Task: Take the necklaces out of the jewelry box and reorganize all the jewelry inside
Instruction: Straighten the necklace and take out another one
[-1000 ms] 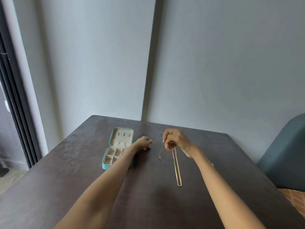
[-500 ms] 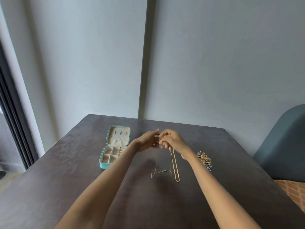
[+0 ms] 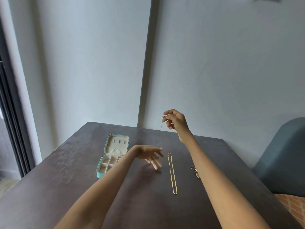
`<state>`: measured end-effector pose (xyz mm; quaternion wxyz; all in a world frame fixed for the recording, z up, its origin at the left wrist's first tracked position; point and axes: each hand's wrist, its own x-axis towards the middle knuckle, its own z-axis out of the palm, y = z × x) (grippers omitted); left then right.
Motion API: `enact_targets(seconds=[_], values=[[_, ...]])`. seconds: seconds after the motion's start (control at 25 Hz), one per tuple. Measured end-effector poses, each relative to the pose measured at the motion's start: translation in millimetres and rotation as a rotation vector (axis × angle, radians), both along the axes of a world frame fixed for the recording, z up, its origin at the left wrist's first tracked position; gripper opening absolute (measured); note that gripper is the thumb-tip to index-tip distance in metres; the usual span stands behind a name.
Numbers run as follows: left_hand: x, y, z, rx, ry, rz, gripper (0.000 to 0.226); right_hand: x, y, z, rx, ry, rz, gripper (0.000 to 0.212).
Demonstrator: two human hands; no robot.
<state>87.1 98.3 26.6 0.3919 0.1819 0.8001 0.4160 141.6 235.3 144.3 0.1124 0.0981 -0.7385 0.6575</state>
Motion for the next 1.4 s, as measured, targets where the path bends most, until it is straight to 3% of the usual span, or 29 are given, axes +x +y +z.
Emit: enact_targets(seconds=[0.12, 0.4, 0.52, 0.8, 0.92, 1.16, 1.28, 1.4], values=[[-22.4, 0.9, 1.8, -0.039, 0.233, 0.156, 0.032, -3.7, 3.2, -4.6, -0.070, 0.010, 0.003, 0.022], [-60.0, 0.2, -24.9, -0.091, 0.628, 0.334, 0.035, 1.1, 12.4, -55.0, 0.048, -0.071, 0.135, 0.015], [-66.7, 5.0, -39.6, -0.144, 0.678, 0.347, 0.025, 5.5, 16.0, -77.6, 0.186, -0.131, 0.246, 0.015], [-69.2, 13.8, -45.4, -0.244, 0.813, 0.279, 0.027, 27.2, 11.9, -139.6, 0.573, -0.268, 0.412, 0.021], [-68.8, 10.8, -46.9, -0.234, 0.844, 0.239, 0.024, 40.0, 8.8, -148.6, 0.717, -0.176, 0.366, 0.019], [-47.0, 7.0, -49.2, -0.201, 0.876, 0.241, 0.022, 69.2, 2.9, -150.2, 1.100, 0.244, 0.209, 0.019], [-37.9, 6.2, -54.1, -0.215, 0.883, 0.220, 0.020, 76.1, 1.2, -166.0, 1.197, 0.480, 0.083, 0.024], [-27.0, 4.6, -60.0, -0.216, 0.910, 0.226, 0.020, 85.9, 0.6, -175.8, 1.210, 0.588, -0.031, 0.026]])
